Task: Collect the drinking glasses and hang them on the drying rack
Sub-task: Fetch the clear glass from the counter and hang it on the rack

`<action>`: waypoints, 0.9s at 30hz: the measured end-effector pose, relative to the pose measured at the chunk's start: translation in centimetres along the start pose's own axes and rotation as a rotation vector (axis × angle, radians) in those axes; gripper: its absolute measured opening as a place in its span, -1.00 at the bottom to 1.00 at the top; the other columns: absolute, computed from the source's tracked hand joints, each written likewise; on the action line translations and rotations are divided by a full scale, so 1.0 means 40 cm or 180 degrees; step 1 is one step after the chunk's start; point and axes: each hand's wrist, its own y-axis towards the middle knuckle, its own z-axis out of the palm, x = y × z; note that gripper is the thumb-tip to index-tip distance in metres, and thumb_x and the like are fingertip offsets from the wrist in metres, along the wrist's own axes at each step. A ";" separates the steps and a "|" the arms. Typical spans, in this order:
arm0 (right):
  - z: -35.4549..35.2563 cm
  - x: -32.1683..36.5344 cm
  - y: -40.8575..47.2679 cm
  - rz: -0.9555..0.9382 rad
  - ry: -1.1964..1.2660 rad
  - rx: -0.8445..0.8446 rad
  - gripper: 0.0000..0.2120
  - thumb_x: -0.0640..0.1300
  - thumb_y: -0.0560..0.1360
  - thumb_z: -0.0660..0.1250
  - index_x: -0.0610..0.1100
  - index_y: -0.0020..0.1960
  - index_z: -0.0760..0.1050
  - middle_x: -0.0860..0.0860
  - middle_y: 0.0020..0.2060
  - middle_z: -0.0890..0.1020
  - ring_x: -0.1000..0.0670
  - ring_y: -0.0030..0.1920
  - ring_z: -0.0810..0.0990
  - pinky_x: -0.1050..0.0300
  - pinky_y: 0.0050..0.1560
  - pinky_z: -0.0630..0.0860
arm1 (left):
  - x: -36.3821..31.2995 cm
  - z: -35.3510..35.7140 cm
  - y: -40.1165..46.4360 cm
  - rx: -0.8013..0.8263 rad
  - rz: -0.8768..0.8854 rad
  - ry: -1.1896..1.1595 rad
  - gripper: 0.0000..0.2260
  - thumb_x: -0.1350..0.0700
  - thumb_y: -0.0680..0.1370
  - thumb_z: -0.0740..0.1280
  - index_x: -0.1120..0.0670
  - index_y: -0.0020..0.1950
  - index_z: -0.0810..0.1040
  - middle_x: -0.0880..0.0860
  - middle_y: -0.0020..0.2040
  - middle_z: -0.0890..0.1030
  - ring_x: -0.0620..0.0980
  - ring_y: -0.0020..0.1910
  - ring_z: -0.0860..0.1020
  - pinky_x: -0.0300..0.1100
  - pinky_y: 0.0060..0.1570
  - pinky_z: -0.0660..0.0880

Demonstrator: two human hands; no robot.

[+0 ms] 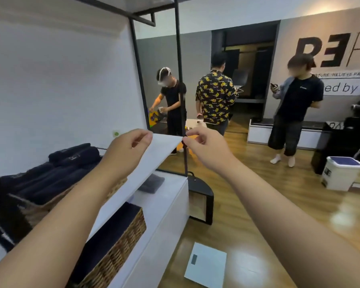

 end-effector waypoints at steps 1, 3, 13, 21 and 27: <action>-0.006 -0.034 0.028 0.0028 -0.0004 0.0013 -0.73 0.12 0.61 0.38 0.05 0.25 0.62 0.04 -0.25 0.68 0.08 -0.27 0.62 0.12 -0.32 0.50 | 0.015 0.034 0.037 0.0036 -0.0024 0.0000 -0.76 -0.23 0.66 0.20 -0.24 0.20 0.61 -0.23 0.10 0.67 -0.17 0.13 0.61 -0.15 0.08 0.49; -0.012 -0.099 0.091 0.0086 -0.0012 0.0057 -0.76 0.11 0.61 0.38 0.06 0.23 0.61 -0.02 -0.21 0.70 0.01 -0.23 0.66 -0.07 -0.27 0.62 | 0.050 0.098 0.116 0.0127 -0.0074 0.0049 -0.79 -0.20 0.68 0.20 -0.24 0.19 0.60 -0.24 0.11 0.66 -0.19 0.12 0.59 -0.22 0.02 0.45; 0.118 -0.389 0.480 0.0337 -0.0017 0.0334 -0.76 0.10 0.65 0.35 0.07 0.28 0.57 -0.04 -0.18 0.70 -0.04 -0.13 0.69 -0.07 -0.15 0.70 | 0.301 0.353 0.553 0.0219 -0.0416 0.0132 -0.68 -0.14 0.70 0.21 -0.07 0.36 0.60 -0.10 0.26 0.63 -0.07 0.21 0.57 -0.15 0.14 0.45; 0.236 -0.568 0.794 0.0469 0.0199 0.0677 -0.75 0.11 0.64 0.35 0.07 0.28 0.58 -0.10 -0.24 0.67 0.12 -0.38 0.52 0.23 -0.41 0.48 | 0.475 0.481 0.853 0.0029 -0.0847 0.0379 -0.69 -0.11 0.69 0.26 -0.06 0.39 0.57 -0.04 0.26 0.63 -0.06 0.17 0.56 -0.14 0.10 0.47; 0.310 -0.723 1.026 0.0243 0.0314 0.0970 -0.71 0.19 0.63 0.32 0.11 0.27 0.59 0.07 -0.15 0.69 0.06 -0.12 0.66 -0.07 -0.05 0.70 | 0.574 0.560 0.991 -0.0276 -0.1187 0.0587 -0.61 -0.15 0.64 0.34 -0.08 0.44 0.51 -0.09 0.26 0.60 -0.06 0.13 0.60 -0.10 0.05 0.59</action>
